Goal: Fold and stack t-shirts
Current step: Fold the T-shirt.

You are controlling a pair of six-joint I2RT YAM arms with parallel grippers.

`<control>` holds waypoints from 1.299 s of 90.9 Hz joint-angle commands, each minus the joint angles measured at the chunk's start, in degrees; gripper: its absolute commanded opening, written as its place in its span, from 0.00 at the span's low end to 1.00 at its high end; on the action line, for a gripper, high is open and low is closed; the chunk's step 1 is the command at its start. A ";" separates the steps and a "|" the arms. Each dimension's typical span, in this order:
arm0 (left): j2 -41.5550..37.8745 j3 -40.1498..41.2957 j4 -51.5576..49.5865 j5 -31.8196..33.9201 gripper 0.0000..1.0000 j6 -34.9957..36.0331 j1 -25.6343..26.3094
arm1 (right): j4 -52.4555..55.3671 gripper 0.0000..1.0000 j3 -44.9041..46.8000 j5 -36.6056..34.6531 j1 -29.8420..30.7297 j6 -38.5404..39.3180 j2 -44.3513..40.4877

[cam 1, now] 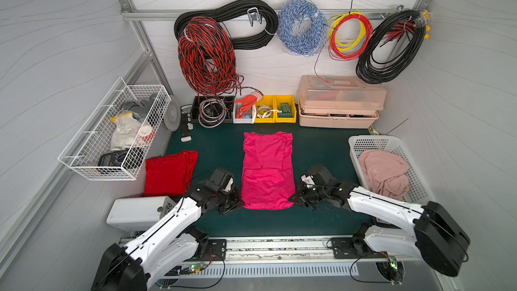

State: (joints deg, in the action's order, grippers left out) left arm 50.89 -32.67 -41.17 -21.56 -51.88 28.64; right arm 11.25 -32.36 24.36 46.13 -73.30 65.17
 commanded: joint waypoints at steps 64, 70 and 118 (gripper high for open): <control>41.77 -46.59 0.22 4.62 0.00 14.96 -10.89 | 10.74 0.01 -32.28 7.93 -24.05 23.13 25.10; 44.86 -48.80 1.21 4.76 0.00 15.16 -11.40 | 9.65 0.00 -34.10 8.52 -24.44 23.11 28.54; 66.65 -67.83 10.60 5.03 0.41 16.25 -17.46 | 5.44 0.72 -61.35 1.31 -26.10 28.32 51.82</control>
State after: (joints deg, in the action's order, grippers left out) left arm 115.24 -97.32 -38.79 -17.58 -36.60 12.40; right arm 20.32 -89.89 31.38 20.84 -48.88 116.66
